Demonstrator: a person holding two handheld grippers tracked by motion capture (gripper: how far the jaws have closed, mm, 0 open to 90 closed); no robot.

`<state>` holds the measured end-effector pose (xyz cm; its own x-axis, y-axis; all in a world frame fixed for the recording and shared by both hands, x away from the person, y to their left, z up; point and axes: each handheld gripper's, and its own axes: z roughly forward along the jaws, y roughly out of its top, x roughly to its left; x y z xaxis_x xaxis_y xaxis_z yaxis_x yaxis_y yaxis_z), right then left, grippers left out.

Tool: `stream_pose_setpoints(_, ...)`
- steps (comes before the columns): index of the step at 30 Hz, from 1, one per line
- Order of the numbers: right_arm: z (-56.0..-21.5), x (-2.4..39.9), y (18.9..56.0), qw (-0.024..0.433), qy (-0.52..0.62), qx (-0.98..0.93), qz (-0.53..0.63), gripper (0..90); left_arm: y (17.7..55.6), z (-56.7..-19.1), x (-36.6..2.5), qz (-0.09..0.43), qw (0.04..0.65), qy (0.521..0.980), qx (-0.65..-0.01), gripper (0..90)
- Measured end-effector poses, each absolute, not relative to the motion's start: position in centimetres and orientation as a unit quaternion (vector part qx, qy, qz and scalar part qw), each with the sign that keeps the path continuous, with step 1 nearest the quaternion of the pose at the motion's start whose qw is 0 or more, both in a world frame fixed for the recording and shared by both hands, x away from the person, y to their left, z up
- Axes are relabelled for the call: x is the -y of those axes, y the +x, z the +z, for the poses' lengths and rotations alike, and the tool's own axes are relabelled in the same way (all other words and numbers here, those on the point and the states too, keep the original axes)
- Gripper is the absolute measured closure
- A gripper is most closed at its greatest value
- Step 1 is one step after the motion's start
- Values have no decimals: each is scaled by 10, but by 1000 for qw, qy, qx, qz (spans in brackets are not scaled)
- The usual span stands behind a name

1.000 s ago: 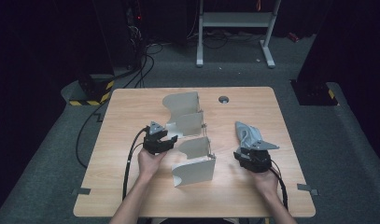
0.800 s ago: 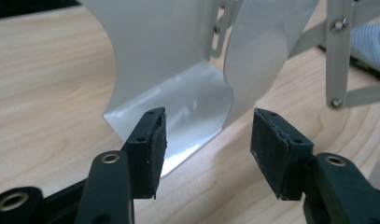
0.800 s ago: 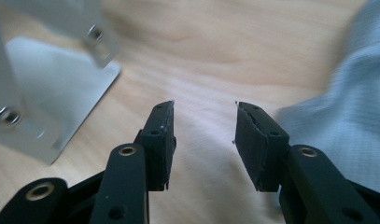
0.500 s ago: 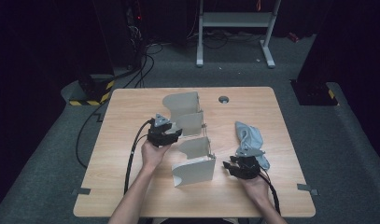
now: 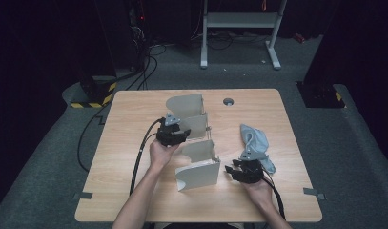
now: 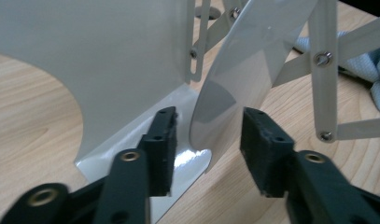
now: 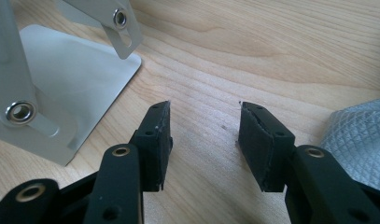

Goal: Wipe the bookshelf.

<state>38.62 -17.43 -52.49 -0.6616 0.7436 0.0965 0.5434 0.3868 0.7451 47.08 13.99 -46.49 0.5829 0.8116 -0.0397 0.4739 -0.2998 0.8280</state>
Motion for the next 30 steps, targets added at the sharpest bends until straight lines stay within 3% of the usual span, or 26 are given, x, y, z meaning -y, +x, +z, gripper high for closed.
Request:
stream_pose_setpoints(9, -525, 174, 386, 126, 391, -824, 391, 542, 473, -465, -139, 195, 421, 793, -395, 694)
stream_pose_setpoints(30, -525, 171, 386, 124, 390, -822, 396, 542, 478, -465, -140, 180, 436, 791, -391, 783)
